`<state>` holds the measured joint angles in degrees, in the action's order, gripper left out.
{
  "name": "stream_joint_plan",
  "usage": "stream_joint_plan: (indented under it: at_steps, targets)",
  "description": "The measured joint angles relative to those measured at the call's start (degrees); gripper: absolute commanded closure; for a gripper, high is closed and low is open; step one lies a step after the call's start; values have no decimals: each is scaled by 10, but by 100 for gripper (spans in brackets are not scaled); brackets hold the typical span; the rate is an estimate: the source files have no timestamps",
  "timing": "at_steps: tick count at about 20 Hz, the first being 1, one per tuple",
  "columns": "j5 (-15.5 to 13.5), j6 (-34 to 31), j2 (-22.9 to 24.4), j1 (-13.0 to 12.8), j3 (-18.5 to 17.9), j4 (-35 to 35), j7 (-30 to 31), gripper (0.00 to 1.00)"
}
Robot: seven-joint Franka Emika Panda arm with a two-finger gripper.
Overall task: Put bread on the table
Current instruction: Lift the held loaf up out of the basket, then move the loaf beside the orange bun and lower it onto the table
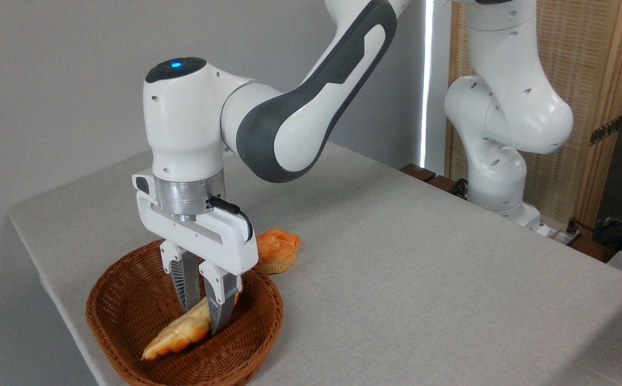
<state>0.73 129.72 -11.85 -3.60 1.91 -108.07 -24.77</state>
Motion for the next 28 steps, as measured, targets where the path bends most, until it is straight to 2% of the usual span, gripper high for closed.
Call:
stream_joint_plan:
  at_steps: [11,15,17,21,24,28]
  targets:
    - [0,-6,35,0,0,1,0,61]
    - [0,-36,67,1,-1,1,-1,61]
    - [0,-68,91,1,-1,1,-20,61]
    - [-1,-191,161,3,-6,-6,-120,61]
    - [-1,-220,196,2,-15,-27,-157,61]
    - [-1,-226,253,2,-32,-106,-222,61]
